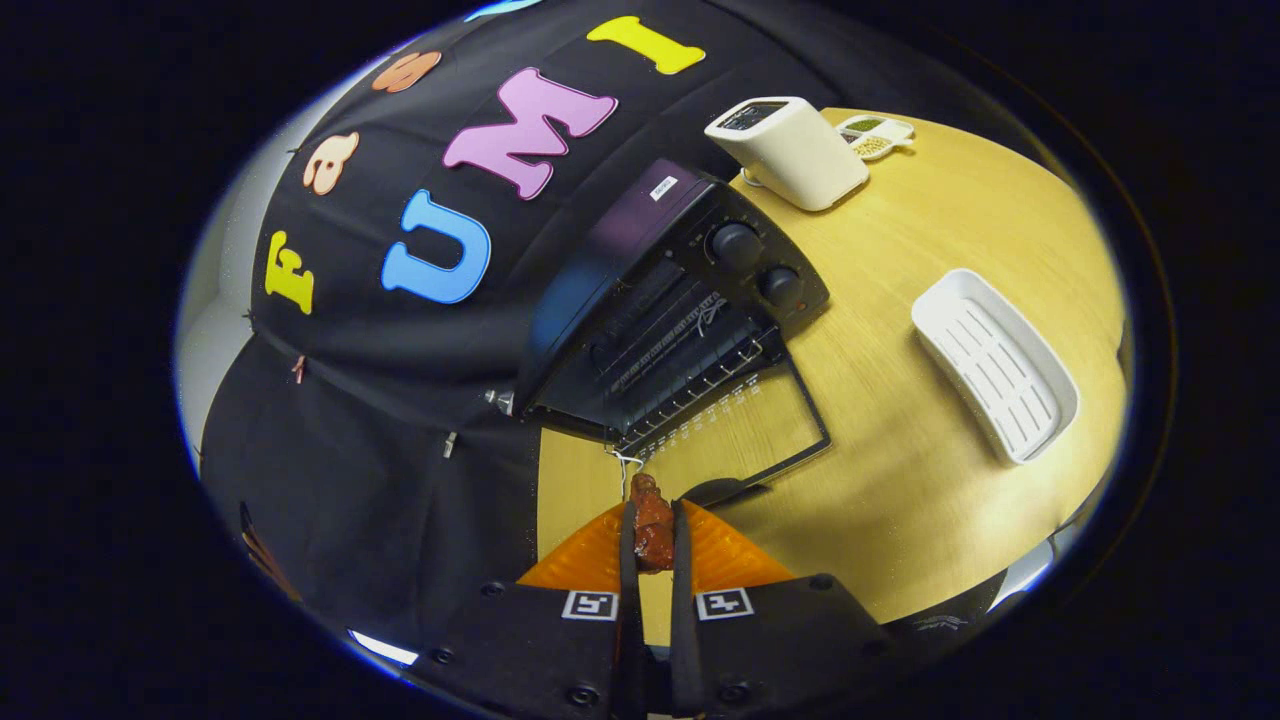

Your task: Open the toaster oven, put the food inside, and close the toaster oven door.

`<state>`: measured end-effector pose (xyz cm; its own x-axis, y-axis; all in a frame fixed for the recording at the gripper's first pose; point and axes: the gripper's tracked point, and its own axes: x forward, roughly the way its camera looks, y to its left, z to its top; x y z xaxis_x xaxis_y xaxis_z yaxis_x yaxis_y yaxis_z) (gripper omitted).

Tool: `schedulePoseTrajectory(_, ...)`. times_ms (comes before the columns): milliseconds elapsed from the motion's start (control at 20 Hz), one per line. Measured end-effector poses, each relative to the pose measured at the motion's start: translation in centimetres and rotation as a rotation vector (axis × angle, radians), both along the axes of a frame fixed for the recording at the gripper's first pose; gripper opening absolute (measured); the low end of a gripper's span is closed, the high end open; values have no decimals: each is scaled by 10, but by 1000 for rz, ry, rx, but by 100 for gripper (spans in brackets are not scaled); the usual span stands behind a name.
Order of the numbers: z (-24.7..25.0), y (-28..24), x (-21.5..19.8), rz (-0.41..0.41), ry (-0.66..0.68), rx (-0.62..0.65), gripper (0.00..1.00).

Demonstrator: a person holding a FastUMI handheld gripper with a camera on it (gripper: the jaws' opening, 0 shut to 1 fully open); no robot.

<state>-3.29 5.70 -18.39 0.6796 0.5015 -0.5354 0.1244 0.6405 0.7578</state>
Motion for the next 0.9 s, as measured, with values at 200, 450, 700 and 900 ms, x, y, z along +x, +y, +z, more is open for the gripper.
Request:
schedulePoseTrajectory(200,-24,28,13,-44,-3,5,14)
schedulePoseTrajectory(450,-37,49,49,-113,-44,39,14)
schedulePoseTrajectory(700,-36,47,104,-242,-105,107,14)
schedulePoseTrajectory(900,-46,32,145,-369,-163,107,14)
